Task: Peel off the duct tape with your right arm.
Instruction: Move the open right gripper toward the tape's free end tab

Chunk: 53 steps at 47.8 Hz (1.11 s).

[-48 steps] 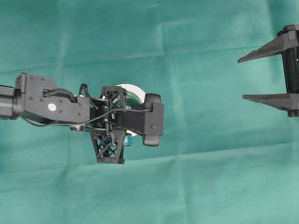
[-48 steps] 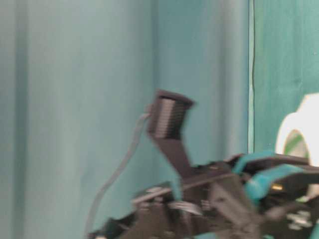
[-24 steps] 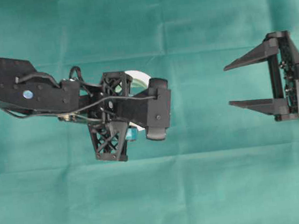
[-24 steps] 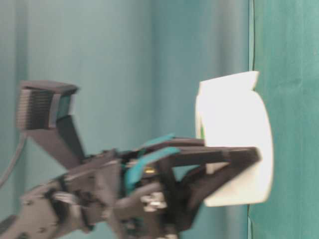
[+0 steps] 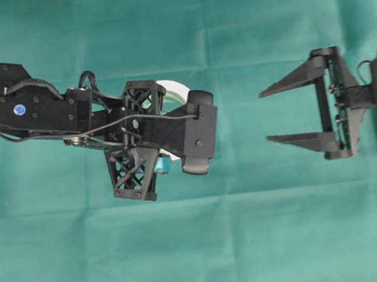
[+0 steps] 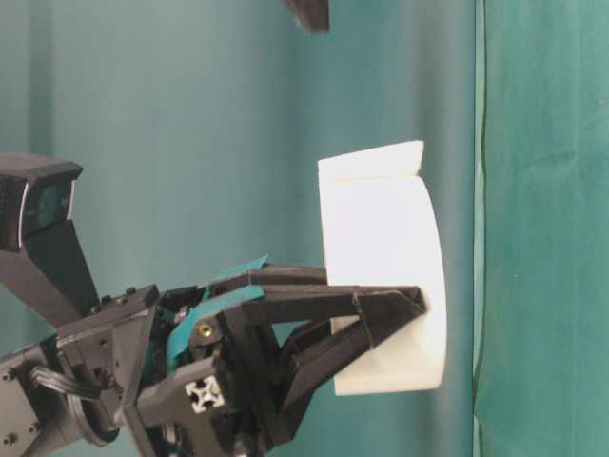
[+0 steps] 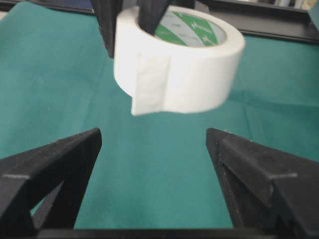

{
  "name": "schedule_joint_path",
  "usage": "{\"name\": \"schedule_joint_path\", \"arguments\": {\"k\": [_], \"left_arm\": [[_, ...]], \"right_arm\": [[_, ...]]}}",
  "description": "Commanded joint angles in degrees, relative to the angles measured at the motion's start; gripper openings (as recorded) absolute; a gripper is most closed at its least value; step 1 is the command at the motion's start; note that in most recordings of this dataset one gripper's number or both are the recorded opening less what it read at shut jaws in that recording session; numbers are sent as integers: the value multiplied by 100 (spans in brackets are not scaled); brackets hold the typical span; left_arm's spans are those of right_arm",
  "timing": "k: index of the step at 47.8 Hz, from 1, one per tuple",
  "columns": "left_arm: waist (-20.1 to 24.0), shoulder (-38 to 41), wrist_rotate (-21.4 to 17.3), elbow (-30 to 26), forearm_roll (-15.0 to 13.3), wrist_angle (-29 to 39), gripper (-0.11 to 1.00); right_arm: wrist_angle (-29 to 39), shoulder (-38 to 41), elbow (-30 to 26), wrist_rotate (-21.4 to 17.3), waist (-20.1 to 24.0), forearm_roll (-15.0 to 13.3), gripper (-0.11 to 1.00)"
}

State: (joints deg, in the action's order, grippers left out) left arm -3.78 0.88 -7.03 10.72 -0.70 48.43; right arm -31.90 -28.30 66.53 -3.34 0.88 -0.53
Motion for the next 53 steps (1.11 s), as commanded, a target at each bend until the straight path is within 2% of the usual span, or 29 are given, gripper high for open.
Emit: {"name": "schedule_joint_path", "arguments": {"k": [1, 14, 27, 40, 53], "left_arm": [[62, -176, -9, -185, 26, -26, 21], [70, -176, -9, -185, 26, -26, 21], [70, -167, -9, -176, 26, -26, 21], [70, -167, -9, -167, 26, -18, 21], [9, -167, -9, -158, 26, 9, 21]], "right_arm": [[-62, 211, -299, 9, 26, 0, 80], [-79, 1046, -932, 9, 26, 18, 80], [-105, 1564, -1318, 9, -88, 44, 80], [-105, 1705, -1389, 9, -290, 132, 80], [-105, 1731, -1362, 9, -431, 352, 80]]}}
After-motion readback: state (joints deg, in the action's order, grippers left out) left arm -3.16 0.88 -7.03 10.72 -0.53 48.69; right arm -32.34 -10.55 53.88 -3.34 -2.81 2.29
